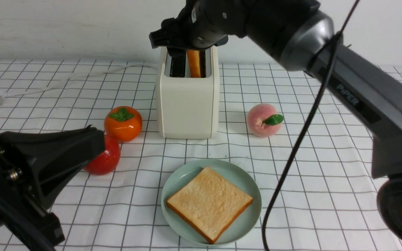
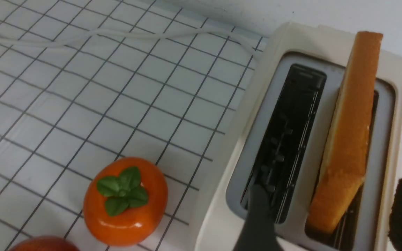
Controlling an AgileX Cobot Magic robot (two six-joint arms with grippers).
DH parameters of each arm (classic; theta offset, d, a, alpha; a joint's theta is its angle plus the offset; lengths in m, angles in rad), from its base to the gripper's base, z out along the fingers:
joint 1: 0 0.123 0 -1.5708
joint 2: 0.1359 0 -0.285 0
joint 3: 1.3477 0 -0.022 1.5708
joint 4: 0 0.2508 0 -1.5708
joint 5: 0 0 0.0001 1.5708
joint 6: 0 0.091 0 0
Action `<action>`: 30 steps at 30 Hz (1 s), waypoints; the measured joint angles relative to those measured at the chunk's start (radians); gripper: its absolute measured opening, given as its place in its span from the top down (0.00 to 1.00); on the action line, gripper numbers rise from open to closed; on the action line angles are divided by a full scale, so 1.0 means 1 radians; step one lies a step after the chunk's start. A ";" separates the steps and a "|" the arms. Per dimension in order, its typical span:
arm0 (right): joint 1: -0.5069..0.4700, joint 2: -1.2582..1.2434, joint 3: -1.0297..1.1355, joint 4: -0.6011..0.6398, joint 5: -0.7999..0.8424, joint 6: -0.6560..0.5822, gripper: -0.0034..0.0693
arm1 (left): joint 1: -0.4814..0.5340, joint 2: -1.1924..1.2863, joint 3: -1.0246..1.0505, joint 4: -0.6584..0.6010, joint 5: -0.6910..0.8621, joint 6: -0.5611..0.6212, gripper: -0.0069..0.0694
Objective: Take toasted bread from bread machine on white checkered table place on plate.
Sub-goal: 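Grasp the toast slice in the toaster and pull it up out of the slot with the right gripper, then place the held slice of bread on top of the slice on the plate with the right gripper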
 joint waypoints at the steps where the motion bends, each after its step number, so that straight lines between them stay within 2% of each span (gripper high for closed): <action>1: -0.003 0.011 0.000 -0.012 -0.012 0.008 0.29 | 0.000 0.000 0.000 0.000 0.001 0.000 0.93; 8: -0.040 0.073 -0.001 -0.063 -0.083 0.091 0.40 | 0.000 0.000 0.000 0.000 0.007 0.000 0.93; 11: -0.046 0.079 -0.001 -0.064 -0.091 0.100 0.53 | 0.000 0.000 0.000 0.000 0.008 0.000 0.93; 12: -0.046 0.079 -0.001 -0.064 -0.092 0.100 0.54 | 0.000 0.000 0.000 0.000 0.008 0.000 0.93; 13: -0.046 0.079 -0.001 -0.064 -0.102 0.101 0.62 | 0.000 0.000 0.000 0.000 0.008 0.000 0.93; 18: -0.046 0.079 -0.002 -0.070 -0.128 0.103 0.80 | 0.000 0.000 -0.001 -0.007 0.008 0.000 0.93; 27: -0.037 -0.028 -0.002 -0.100 -0.118 0.100 0.82 | 0.000 0.000 -0.001 -0.009 0.008 0.000 0.93; 30: -0.025 -0.114 -0.002 -0.090 -0.053 0.076 0.82 | 0.000 0.000 -0.001 -0.009 0.008 0.000 0.93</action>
